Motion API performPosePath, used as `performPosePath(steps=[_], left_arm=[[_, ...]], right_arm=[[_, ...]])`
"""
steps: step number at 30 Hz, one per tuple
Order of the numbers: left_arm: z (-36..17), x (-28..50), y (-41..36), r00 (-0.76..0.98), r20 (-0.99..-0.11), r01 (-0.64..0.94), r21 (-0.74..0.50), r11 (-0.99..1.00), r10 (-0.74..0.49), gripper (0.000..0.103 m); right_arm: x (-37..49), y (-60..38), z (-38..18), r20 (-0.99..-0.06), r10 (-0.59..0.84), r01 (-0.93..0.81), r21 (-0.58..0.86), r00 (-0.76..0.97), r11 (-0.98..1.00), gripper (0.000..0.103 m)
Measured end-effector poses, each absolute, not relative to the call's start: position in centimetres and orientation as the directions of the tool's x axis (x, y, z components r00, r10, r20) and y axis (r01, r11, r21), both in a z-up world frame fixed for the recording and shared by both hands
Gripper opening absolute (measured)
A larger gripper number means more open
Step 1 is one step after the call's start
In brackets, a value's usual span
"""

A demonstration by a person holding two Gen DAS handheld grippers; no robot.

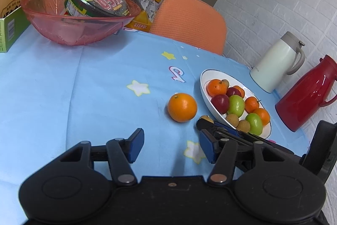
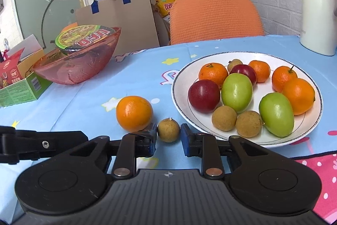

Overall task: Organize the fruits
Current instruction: 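Close the left tool on the small brown kiwi, then carry the kiwi onto the white plate and open the left tool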

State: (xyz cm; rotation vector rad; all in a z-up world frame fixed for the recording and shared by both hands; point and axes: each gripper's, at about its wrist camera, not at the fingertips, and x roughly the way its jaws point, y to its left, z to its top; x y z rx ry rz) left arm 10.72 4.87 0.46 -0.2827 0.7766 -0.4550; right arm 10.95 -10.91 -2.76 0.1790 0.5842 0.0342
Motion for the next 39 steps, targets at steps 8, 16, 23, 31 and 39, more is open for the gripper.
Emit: performPosePath(steps=[8,16,23,31,39], left_arm=[[0.0,10.3,4.1,0.577,-0.605,0.301,-0.466,0.832,-0.548,0.042],[-1.0,10.1,1.4,0.517,-0.637,0.326,-0.471,0.820,-0.572,0.042],[-1.0,10.4,0.0,0.511,-0.644,0.319,-0.473,0.821,-0.569,0.042],[-1.1,11.0,-1.4,0.514,-0.660,0.308,-0.453,0.836,-0.547,0.042],[-1.0,11.4,-2.1,0.521,-0.663,0.314,-0.437,0.843,-0.538,0.042]], right_arm=[[7.9,-10.6,-2.5,-0.554,0.199,-0.126,0.166,0.808,0.978,0.043],[5.5,-10.3,-2.4,-0.551,0.215,-0.205,0.081,0.806,0.976,0.045],[5.6,-10.9,-2.4,-0.545,0.238,-0.218,0.102,0.804,0.971,0.050],[5.9,-11.3,-2.5,-0.543,0.240,-0.212,0.114,0.805,0.970,0.051],[6.5,-11.4,-2.5,-0.553,0.246,-0.213,0.124,0.796,0.969,0.051]])
